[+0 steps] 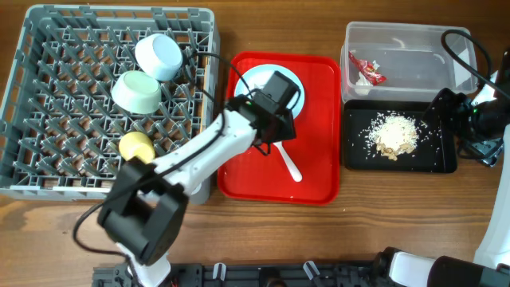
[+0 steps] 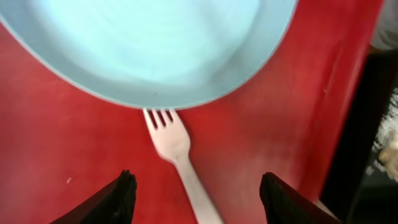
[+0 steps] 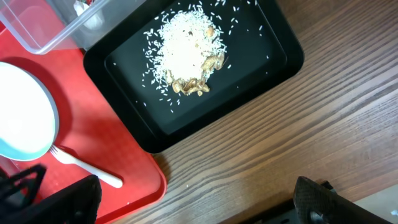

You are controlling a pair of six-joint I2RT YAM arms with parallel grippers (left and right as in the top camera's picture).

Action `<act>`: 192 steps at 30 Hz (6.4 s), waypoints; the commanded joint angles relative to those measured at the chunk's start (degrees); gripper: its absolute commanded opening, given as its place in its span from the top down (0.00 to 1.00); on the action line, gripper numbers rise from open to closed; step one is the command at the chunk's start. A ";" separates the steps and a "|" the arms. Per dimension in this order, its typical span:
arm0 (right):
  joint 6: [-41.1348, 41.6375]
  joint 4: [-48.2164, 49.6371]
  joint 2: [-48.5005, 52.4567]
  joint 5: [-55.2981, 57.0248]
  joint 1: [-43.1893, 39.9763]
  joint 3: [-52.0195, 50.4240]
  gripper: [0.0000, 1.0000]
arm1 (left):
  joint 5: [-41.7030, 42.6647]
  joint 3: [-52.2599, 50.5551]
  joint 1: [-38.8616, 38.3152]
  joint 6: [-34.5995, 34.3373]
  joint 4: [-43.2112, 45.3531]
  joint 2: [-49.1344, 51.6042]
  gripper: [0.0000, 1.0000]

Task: Sort waste into correct bins and load items into the dishwasher rack
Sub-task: 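Reach the left gripper to the white fork and grasp its handle, then carry the white fork into the dish rack and release it, then reach the left gripper to the white plate rim and grasp it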

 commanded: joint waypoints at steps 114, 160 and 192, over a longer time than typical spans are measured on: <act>-0.79 -0.22 -1.14 -0.87 0.00 0.59 0.00 | -7.98 -0.59 2.60 10.91 -11.08 -7.85 0.88; -0.76 -0.31 -1.14 -0.90 0.00 0.59 0.00 | 5.68 -0.57 26.91 37.24 -5.64 -15.10 0.34; -0.74 -0.09 -1.14 -0.90 0.00 0.59 0.00 | -5.77 3.54 -0.04 42.34 9.44 6.78 0.07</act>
